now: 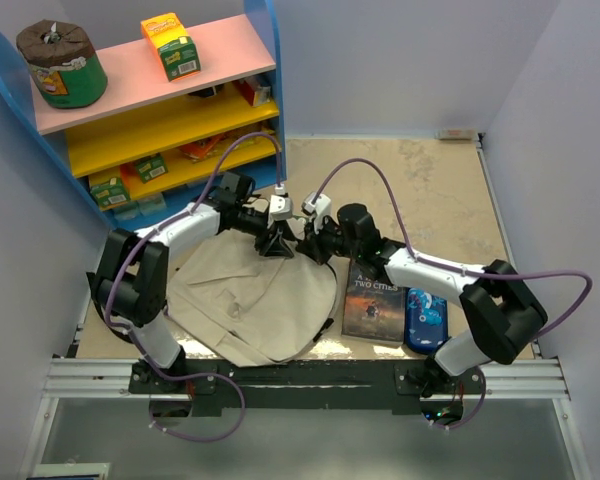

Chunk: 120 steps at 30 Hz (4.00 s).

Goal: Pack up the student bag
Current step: Unzip the student bag at the center of the board.

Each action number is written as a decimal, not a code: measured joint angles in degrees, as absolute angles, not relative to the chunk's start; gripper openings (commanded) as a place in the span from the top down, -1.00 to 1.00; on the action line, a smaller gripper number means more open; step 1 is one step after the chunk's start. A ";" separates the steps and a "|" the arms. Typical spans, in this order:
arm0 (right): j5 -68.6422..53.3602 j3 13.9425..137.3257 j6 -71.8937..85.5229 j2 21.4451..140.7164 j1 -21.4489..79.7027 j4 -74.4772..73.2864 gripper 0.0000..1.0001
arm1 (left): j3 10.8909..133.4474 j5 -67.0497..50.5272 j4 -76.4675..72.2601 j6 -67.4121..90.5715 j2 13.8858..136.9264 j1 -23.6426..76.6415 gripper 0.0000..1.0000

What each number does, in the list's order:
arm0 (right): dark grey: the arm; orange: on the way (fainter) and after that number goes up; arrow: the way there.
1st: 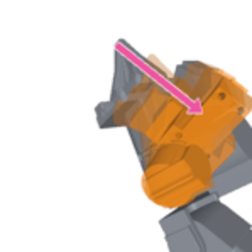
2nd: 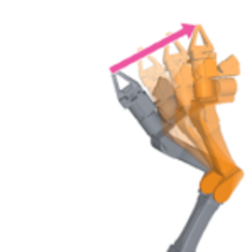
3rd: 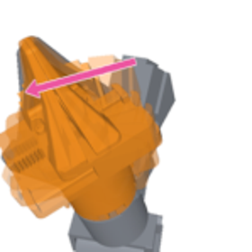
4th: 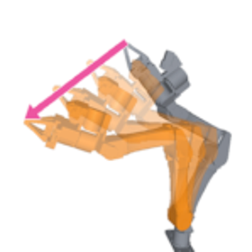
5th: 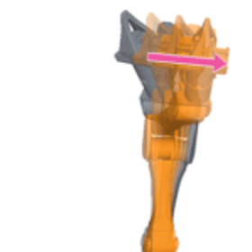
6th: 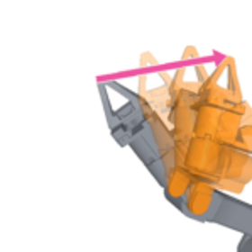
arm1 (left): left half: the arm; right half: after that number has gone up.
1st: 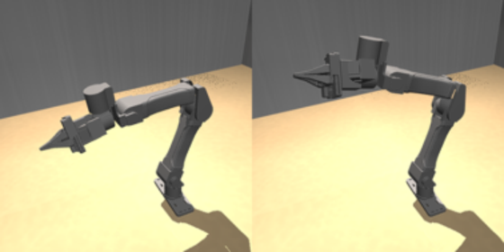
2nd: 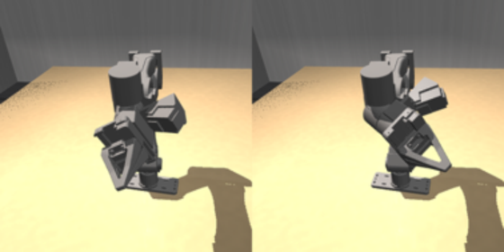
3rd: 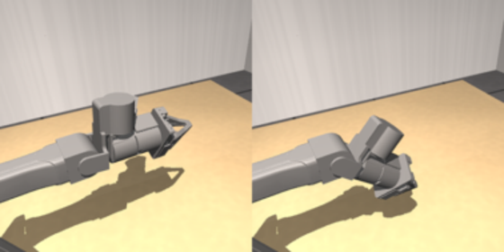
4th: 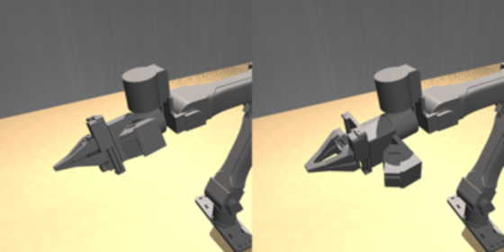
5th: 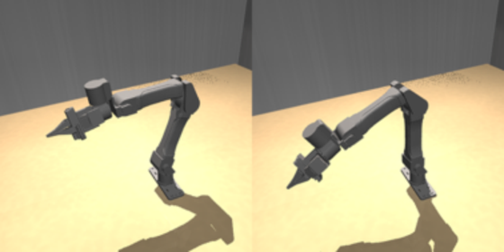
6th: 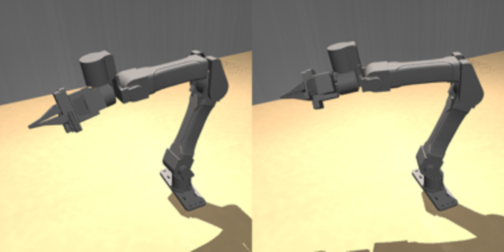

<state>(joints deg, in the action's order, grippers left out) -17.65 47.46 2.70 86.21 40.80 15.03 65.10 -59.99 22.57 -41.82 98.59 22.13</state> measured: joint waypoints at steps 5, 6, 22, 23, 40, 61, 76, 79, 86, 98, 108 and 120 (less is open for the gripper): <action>-17.54 46.26 3.44 85.95 40.75 15.44 1.00 | 64.88 -59.44 20.40 -43.03 100.14 22.02 0.32; -17.54 46.04 3.73 85.80 40.75 15.70 1.00 | 64.60 -59.09 19.49 -43.07 100.14 22.02 0.40; -14.48 42.26 6.79 80.14 40.75 19.44 1.00 | 59.81 -51.51 13.76 -41.58 100.16 22.37 1.00; -14.28 42.17 6.90 80.14 40.75 19.46 1.00 | 59.75 -51.42 13.72 -41.56 100.16 22.37 1.00; -4.80 37.98 12.03 70.19 40.75 13.74 1.00 | 64.31 -47.92 11.18 -31.42 104.27 20.51 1.00; -3.99 31.97 21.69 63.96 40.88 10.44 1.00 | 69.19 -45.41 19.44 -31.00 96.12 22.37 0.31; -4.01 31.97 23.18 64.42 40.93 12.05 1.00 | 78.78 -51.44 25.28 -43.27 104.38 28.93 -0.85; -4.05 31.97 23.22 64.42 40.93 12.21 1.00 | 83.53 -54.37 29.12 -48.18 109.75 29.28 -0.87; -4.23 31.97 23.38 64.42 40.93 13.06 1.00 | 88.31 -57.63 37.04 -56.31 115.18 31.73 -0.65; -3.92 31.97 23.35 64.42 40.93 13.37 1.00 | 93.43 -60.38 41.52 -59.22 120.42 32.75 0.25; -1.10 31.92 23.16 62.70 40.93 11.97 1.00 | 93.95 -56.64 37.74 -52.42 120.84 32.27 1.00; -1.08 29.85 23.99 60.01 40.93 11.11 1.00 | 93.95 -50.19 28.10 -38.87 120.75 30.39 1.00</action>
